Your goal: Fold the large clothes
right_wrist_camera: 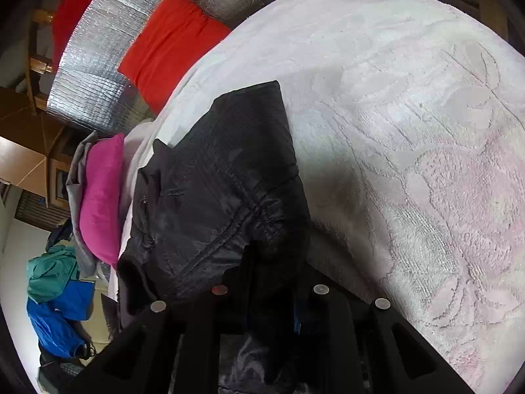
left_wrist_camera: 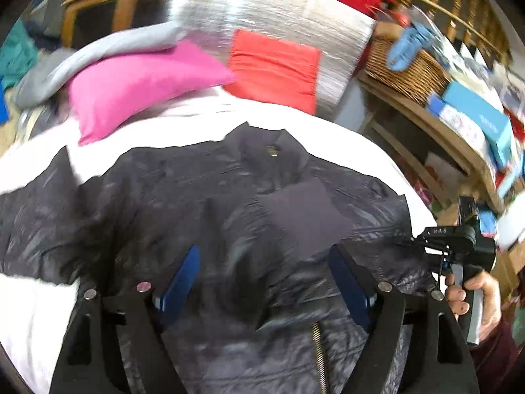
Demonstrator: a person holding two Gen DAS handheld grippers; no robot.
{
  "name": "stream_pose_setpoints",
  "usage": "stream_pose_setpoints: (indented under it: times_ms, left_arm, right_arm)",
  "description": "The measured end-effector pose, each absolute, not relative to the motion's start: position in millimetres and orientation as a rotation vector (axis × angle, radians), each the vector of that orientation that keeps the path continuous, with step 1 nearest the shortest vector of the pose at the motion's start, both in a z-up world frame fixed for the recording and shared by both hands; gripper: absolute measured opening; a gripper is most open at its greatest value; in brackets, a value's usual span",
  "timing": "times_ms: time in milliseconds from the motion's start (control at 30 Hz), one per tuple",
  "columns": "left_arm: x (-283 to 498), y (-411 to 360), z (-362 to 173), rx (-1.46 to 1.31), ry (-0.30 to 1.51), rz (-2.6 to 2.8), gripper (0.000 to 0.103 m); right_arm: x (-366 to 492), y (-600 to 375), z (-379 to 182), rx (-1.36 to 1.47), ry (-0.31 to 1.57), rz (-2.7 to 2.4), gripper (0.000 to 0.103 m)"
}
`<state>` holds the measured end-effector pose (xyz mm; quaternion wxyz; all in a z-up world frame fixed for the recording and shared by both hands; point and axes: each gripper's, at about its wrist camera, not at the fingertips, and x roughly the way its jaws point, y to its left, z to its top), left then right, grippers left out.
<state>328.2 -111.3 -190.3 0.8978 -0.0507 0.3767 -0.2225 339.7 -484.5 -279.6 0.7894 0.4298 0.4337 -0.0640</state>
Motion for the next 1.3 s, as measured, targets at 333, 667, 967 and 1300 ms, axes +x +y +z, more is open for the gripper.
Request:
stream_pose_setpoints:
  times_ms: [333,667,967,1300]
  left_arm:
    - [363,-200,-232,0.179,0.914,-0.326,0.082]
    - [373,-112,-202,-0.023,0.826,-0.294,0.038]
    - [360,15,-188,-0.187,0.832,-0.229,0.051]
    - [331,199,-196,-0.58,0.762,0.054,0.067]
  right_arm:
    - [340,-493,-289,0.983,0.939,-0.103,0.021]
    - [340,-491,-287,0.98,0.939,-0.111,0.021]
    - [337,-495,-288,1.035,0.934,-0.126,0.029]
    - [318,-470,-231,0.737,0.787,-0.365,0.081]
